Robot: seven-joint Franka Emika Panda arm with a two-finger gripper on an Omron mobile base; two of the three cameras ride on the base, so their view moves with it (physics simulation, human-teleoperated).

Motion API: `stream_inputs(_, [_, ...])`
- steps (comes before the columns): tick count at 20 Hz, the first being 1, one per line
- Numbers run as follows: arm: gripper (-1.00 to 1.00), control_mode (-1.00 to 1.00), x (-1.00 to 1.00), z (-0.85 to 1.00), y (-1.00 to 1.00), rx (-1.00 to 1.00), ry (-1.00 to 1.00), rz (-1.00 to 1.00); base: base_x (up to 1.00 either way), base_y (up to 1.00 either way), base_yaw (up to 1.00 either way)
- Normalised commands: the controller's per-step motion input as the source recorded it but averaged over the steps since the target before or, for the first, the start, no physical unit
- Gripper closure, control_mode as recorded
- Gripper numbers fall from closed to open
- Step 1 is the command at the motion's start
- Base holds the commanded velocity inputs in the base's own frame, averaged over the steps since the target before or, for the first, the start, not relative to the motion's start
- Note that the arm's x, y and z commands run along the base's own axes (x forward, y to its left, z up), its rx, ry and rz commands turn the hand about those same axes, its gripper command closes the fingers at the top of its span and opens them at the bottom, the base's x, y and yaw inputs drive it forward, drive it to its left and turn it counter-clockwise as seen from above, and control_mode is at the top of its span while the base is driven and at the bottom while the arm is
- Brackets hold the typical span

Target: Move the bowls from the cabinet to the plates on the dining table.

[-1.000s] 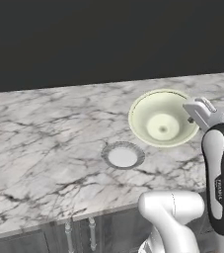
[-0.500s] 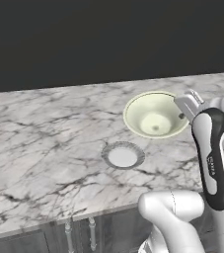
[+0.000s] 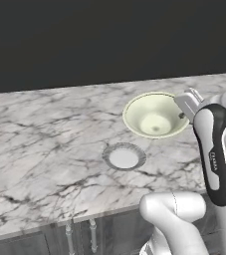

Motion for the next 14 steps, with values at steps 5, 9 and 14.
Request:
stream_inputs(5, [1.0, -1.0, 0.16, -0.1, 0.1, 0.0, 0.01, 0.0, 0.0, 0.0, 0.0])
stream_inputs(9, [1.0, -1.0, 0.18, -0.21, 0.03, 0.03, 0.01, -0.01, 0.0, 0.0, 0.0])
stream_inputs(14, [1.0, -1.0, 0.13, -0.22, 0.01, 0.02, 0.0, 0.0, 0.0, 0.0, 0.0])
